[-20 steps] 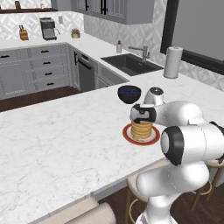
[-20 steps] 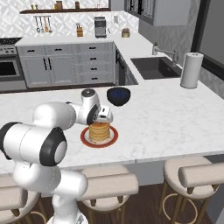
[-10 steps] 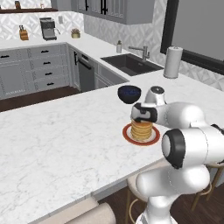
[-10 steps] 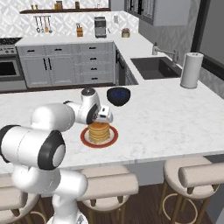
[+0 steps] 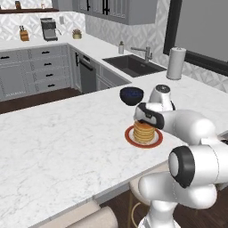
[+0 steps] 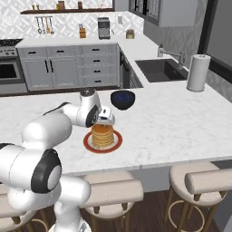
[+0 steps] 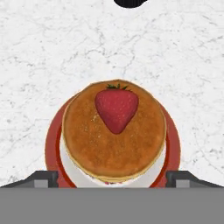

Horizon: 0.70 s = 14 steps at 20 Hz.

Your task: Take the strawberry from the fridge and place it on top of the pancake, located on the dining counter.

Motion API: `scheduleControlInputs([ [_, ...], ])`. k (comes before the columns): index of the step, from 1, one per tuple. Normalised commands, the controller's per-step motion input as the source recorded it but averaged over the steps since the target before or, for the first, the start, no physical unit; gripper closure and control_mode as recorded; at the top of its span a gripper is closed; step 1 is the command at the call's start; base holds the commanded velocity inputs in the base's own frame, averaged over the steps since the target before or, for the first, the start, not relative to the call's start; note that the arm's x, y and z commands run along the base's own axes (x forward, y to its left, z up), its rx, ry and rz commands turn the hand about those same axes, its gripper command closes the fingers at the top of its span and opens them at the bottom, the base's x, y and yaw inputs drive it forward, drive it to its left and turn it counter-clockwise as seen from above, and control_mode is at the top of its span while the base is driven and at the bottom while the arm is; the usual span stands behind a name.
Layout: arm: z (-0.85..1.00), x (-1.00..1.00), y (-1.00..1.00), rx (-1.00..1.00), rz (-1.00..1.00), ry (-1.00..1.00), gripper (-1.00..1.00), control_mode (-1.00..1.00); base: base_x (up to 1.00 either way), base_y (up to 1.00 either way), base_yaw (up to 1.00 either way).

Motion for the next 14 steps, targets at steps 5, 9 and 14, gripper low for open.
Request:
scheduleControlInputs([
  [5,0.74,-0.31,0.00,0.00,-0.04,0.00,-1.00,-1.00,0.00,0.00,0.00],
  [9,0.59,-0.29,0.00,0.00,-0.05,0.00,-1.00,-1.00,0.00,0.00,0.00],
  [14,0.31,-0.32,0.01,0.00,-0.07,0.00,-1.00,-1.00,0.00,0.00,0.00],
])
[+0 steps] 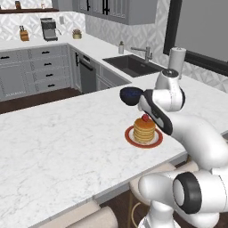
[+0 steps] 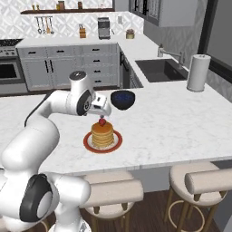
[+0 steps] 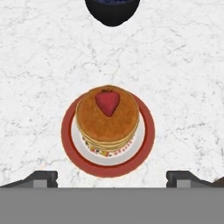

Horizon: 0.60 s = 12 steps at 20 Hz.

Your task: Take the strawberry from the fridge and place it on top of the pancake, located on the dining counter.

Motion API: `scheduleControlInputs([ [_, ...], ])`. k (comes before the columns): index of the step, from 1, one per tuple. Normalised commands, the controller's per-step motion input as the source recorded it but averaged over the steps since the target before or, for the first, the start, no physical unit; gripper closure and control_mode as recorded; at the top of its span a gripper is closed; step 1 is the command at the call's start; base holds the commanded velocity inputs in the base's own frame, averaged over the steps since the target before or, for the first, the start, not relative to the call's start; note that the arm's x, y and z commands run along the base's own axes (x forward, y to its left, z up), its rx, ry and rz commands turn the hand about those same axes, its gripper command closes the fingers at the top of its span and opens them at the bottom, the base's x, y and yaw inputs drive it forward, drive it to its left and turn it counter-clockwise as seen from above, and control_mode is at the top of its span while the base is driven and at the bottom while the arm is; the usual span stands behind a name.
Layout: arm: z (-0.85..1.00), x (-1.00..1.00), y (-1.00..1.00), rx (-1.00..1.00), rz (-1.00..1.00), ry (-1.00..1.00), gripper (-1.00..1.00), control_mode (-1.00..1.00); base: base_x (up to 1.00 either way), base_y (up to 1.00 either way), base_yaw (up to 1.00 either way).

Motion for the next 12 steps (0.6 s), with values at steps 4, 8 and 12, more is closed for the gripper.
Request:
scheduleControlInputs([
  [4,0.00,-0.42,-0.11,0.01,-0.03,-0.05,-1.00,-1.00,0.00,0.00,0.00],
  [8,0.00,-0.23,-0.03,0.01,-0.02,-0.02,-1.00,-1.00,0.00,0.00,0.00],
  [12,-0.05,-0.01,0.00,0.00,0.00,0.00,-1.00,-1.00,0.00,0.00,0.00],
])
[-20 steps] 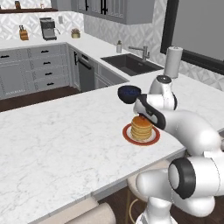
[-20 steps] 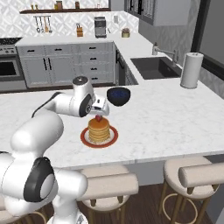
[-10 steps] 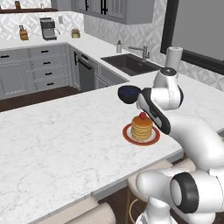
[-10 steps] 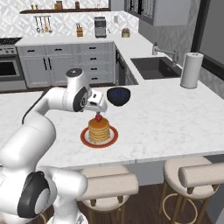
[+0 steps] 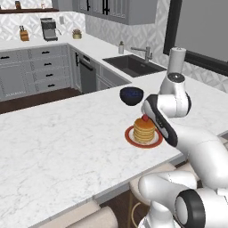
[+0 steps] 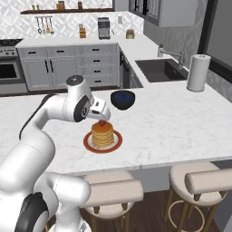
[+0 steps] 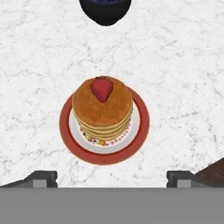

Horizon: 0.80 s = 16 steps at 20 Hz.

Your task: Take the strawberry from the fridge and place it on top of the pancake, located on the dining counter.

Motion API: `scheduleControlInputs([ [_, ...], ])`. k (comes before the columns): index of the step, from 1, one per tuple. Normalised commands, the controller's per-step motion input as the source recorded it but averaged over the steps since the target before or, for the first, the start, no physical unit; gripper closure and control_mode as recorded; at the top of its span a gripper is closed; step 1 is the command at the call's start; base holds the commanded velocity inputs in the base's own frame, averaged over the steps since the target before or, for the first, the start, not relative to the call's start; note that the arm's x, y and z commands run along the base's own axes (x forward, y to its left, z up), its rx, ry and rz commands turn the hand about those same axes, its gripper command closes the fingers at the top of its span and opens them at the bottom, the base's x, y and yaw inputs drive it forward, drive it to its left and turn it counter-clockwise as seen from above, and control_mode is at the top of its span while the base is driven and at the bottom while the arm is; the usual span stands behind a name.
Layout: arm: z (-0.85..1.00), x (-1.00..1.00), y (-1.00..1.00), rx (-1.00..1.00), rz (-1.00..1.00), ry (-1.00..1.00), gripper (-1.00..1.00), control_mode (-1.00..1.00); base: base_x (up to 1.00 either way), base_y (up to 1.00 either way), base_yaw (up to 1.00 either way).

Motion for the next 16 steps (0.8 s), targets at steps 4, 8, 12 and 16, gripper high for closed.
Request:
scheduleControlInputs([
  [4,-0.05,0.00,0.00,0.00,0.00,0.00,-1.00,-1.00,0.00,0.00,0.00],
  [8,-0.04,0.00,0.00,0.00,0.00,0.00,-1.00,-1.00,0.00,0.00,0.00],
  [12,-0.02,0.00,0.00,0.00,0.00,0.00,-1.00,-1.00,0.00,0.00,0.00],
  [16,0.04,-0.27,-0.05,0.02,-0.03,-0.02,-1.00,-1.00,0.00,0.00,0.00],
])
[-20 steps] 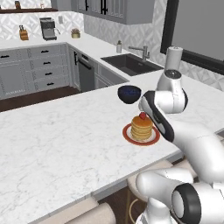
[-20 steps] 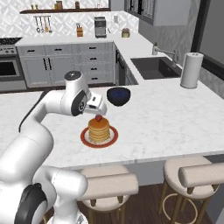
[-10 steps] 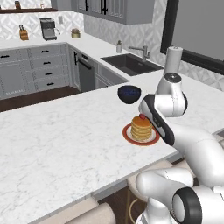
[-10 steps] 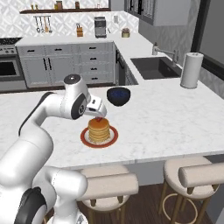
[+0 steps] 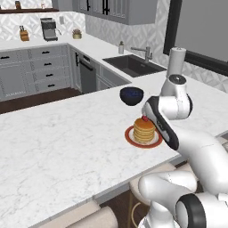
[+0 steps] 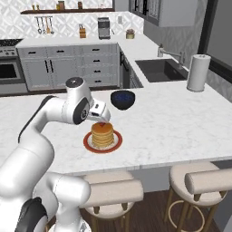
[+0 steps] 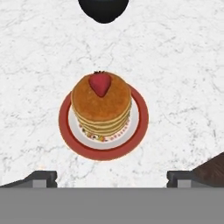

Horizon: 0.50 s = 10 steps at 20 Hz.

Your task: Take the strawberry from the fridge and place it on top of the pancake, located on the dining counter.

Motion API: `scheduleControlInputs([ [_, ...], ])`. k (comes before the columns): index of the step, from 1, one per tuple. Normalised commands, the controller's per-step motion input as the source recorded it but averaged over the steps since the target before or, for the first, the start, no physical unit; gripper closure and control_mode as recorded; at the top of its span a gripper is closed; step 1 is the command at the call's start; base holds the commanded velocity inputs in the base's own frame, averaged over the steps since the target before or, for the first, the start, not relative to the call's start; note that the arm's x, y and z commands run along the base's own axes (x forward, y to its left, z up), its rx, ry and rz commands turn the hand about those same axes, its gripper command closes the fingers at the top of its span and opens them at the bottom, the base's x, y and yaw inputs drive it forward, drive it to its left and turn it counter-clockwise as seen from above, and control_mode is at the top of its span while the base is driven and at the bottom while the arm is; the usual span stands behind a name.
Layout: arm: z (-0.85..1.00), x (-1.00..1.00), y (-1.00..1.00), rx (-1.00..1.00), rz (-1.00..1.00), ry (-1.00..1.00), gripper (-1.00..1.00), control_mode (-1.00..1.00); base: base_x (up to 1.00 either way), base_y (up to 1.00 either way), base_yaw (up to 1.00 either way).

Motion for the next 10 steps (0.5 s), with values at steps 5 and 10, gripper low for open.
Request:
scheduleControlInputs([
  [5,0.43,-0.68,-0.25,0.03,-0.11,-0.22,-1.00,-1.00,0.00,0.00,0.00],
  [10,0.61,-0.74,-0.19,0.01,-0.13,-0.30,-1.00,-1.00,0.00,0.00,0.00],
])
